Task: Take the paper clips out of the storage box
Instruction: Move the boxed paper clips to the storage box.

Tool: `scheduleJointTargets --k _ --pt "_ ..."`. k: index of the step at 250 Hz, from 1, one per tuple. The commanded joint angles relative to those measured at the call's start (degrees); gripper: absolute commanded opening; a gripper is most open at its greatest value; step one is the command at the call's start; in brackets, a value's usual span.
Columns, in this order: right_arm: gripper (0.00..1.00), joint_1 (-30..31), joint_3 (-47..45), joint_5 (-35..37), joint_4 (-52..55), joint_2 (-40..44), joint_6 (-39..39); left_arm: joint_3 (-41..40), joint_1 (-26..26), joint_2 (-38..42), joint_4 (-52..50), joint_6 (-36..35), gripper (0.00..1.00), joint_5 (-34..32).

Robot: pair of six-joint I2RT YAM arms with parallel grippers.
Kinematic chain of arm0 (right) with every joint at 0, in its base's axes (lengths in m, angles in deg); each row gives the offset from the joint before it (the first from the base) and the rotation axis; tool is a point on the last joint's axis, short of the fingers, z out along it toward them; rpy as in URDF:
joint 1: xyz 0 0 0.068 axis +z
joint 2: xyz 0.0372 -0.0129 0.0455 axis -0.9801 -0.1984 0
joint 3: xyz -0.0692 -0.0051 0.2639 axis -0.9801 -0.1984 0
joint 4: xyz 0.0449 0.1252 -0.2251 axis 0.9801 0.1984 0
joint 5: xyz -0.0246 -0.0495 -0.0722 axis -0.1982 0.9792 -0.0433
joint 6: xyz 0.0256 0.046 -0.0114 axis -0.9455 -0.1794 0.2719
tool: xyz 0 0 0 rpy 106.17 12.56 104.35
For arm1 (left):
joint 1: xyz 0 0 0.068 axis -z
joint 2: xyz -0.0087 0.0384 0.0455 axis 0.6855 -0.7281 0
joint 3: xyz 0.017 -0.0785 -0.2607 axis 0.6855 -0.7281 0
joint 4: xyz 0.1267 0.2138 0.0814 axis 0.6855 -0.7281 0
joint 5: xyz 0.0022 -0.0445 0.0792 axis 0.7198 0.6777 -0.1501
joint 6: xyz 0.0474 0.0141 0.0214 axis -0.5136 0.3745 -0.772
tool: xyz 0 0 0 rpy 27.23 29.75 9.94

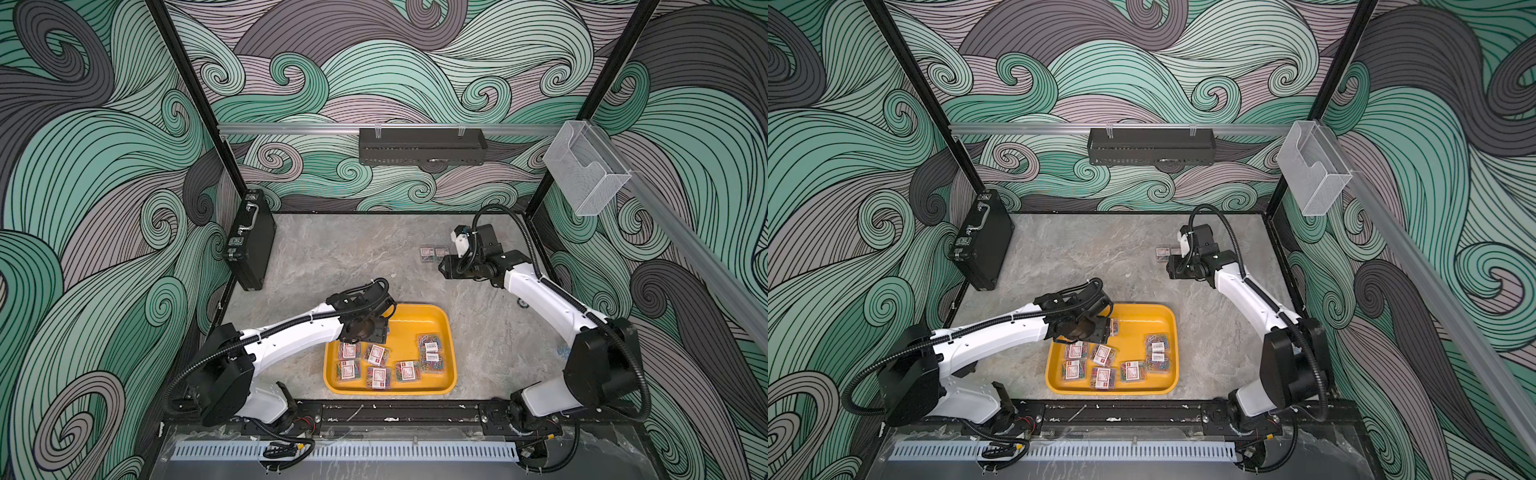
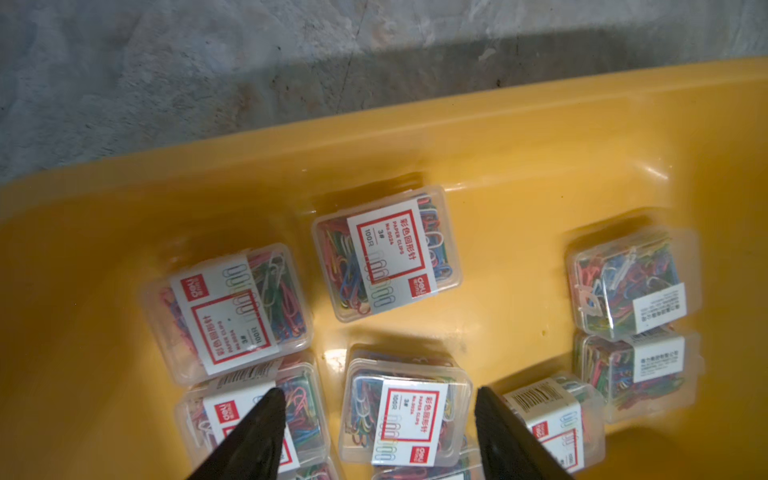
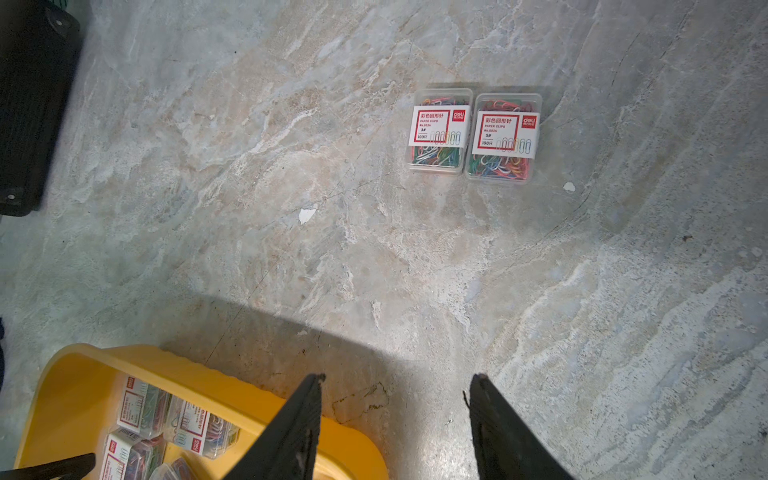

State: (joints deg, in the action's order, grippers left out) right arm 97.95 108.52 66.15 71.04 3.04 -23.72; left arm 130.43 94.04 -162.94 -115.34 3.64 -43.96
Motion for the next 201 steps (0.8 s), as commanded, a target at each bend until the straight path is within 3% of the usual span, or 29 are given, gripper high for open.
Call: scheduleJointTargets --k 1,58,109,201 --pt "0.58 0.2 -1.7 1.7 0.4 2.4 -1.2 2.7 0.4 -1.5 0.5 0.6 0.71 2.1" --pt "0.59 0.4 -4.6 2.1 0.8 5.6 -1.9 4.0 0.2 -5.2 1.0 -0.6 0.71 2.3" --pt "0.59 0.5 -6.7 2.3 0.7 7.7 -2.4 5.3 0.2 -6.7 0.8 -3.0 0.72 -3.3" --pt "0.6 0.5 -7.5 3.2 2.1 9.2 -2.1 10.8 -1.0 -11.4 -4.0 -18.4 0.75 -2.9"
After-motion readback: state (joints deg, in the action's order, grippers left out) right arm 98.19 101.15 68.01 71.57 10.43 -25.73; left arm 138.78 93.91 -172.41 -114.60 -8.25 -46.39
